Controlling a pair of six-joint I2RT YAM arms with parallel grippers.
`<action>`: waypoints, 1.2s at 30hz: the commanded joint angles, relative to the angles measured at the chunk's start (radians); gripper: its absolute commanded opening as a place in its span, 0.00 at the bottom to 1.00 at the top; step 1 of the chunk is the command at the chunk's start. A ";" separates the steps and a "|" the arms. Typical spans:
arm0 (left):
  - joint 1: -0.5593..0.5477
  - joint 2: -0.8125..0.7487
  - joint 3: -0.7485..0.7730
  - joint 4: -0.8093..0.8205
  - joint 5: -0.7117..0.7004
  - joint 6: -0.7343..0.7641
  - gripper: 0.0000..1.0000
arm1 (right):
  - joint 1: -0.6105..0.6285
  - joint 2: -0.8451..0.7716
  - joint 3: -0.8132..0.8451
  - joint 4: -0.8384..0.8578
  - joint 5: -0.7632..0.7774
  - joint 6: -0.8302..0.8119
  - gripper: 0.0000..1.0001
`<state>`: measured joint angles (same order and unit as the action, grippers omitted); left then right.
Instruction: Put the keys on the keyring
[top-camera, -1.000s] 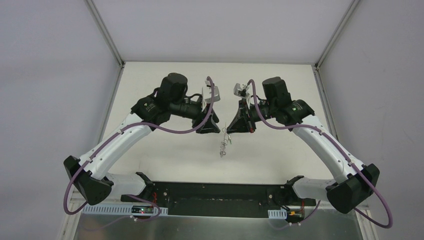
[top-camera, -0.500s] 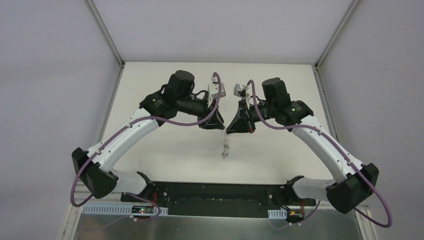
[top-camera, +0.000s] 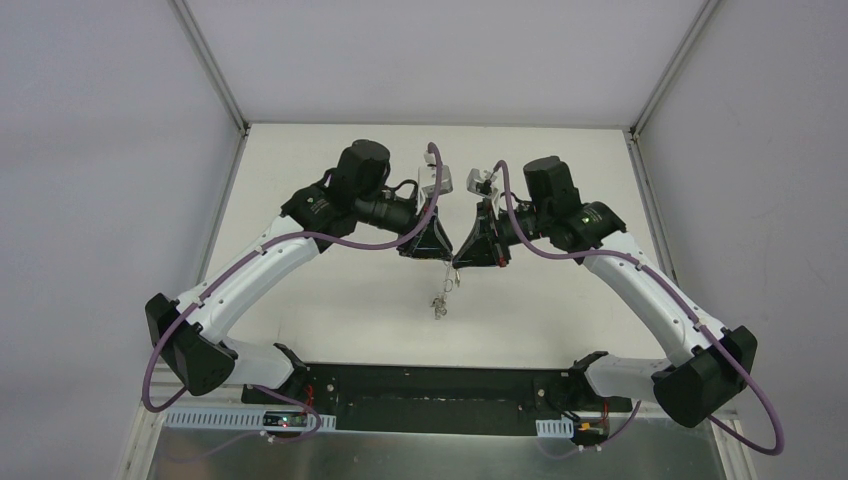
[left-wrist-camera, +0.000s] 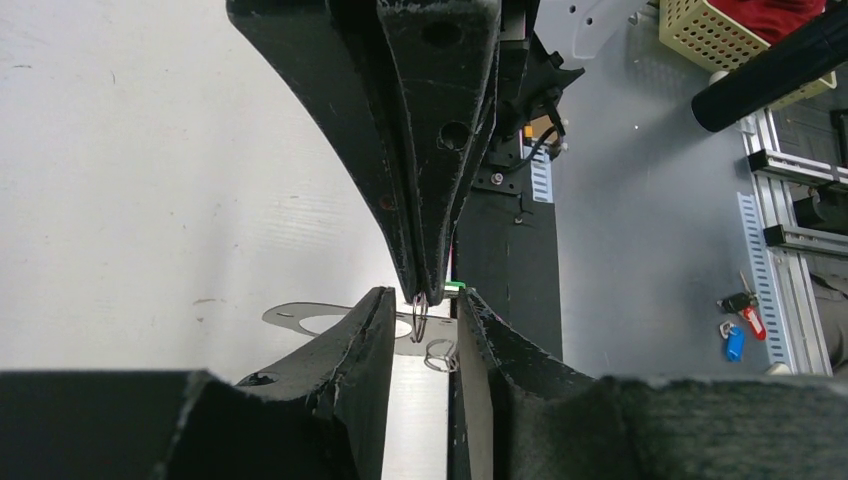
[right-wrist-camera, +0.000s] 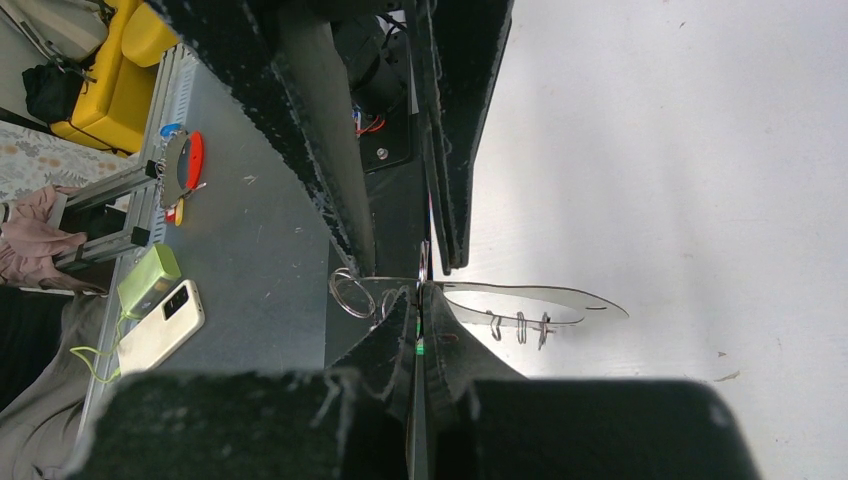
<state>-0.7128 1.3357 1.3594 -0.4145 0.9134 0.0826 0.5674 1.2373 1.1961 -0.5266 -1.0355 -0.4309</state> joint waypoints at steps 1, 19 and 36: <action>-0.008 -0.011 -0.012 0.046 0.021 -0.008 0.31 | 0.001 -0.036 0.004 0.047 -0.037 0.007 0.00; -0.008 -0.017 -0.051 0.060 0.042 -0.007 0.17 | -0.018 -0.044 -0.006 0.075 -0.053 0.036 0.00; -0.008 -0.018 -0.037 0.063 0.020 -0.025 0.00 | -0.036 -0.056 -0.031 0.102 -0.053 0.050 0.04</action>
<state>-0.7139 1.3357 1.3079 -0.3790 0.9142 0.0593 0.5476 1.2263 1.1709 -0.4828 -1.0557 -0.3927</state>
